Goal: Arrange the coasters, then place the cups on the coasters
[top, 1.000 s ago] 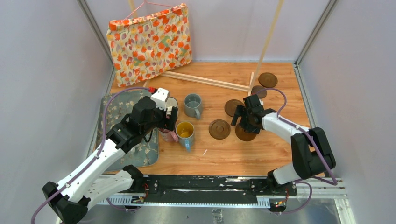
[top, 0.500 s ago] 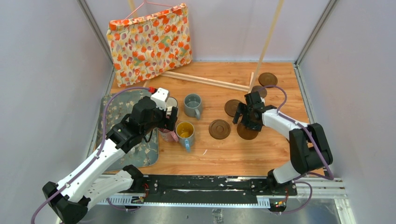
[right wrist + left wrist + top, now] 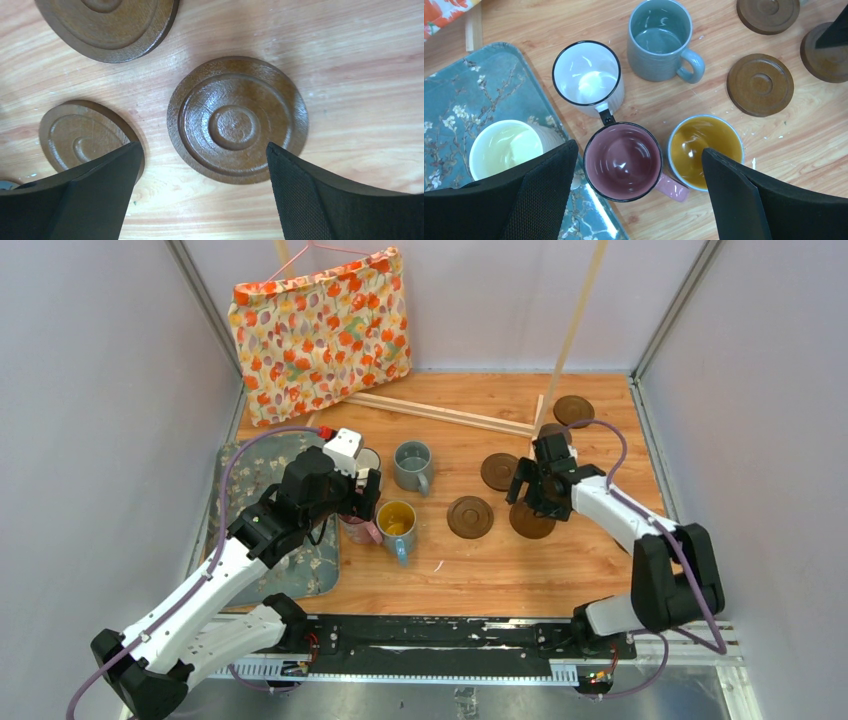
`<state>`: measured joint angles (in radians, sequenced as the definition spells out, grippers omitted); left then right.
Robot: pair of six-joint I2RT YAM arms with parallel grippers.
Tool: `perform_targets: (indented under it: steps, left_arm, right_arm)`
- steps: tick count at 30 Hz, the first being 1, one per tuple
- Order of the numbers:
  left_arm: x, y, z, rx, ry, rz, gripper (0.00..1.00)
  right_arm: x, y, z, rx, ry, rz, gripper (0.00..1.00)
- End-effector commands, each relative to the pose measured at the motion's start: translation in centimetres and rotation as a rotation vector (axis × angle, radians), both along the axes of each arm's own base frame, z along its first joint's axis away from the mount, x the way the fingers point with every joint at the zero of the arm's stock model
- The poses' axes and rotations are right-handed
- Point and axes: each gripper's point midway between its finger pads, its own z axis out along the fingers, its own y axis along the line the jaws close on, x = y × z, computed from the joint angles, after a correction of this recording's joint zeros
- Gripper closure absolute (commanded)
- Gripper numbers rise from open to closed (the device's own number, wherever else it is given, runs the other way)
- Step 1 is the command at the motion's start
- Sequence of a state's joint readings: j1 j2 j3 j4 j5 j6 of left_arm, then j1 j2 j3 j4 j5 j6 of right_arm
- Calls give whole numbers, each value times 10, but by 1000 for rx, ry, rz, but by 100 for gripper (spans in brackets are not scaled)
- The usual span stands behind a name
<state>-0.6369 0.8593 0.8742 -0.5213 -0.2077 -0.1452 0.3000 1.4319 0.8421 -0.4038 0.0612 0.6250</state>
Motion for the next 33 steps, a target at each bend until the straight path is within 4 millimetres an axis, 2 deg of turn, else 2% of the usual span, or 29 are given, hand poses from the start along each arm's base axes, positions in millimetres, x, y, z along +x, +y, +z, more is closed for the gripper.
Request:
perform_targets:
  steps: [1,5,12,16,22,33]
  left_arm:
    - [-2,0,4,-13,-7,-11,0]
    - [-3,-1,6,-24,-12,-16,0]
    - [-4,-4,5,-32,-5,-29,0]
    - [-4,-7,3,-35,5,-37,0]
    - [-3,-7,2,-32,10,-38,0]
    - [-3,-9,0,-32,17,-42,0]
  right_arm:
    - [0,-30,29,-67,-44,-66,1]
    - [-2,-65,27,-43,-24,-183,1]
    - [-23,-150,22,-143,-7,-478,1]
    - [-32,-182,22,-163,-7,-605,0]
    - [-34,-207,16,-129,-17,-686,0]
    - [-42,-229,-3,-80,-19,-770,0]
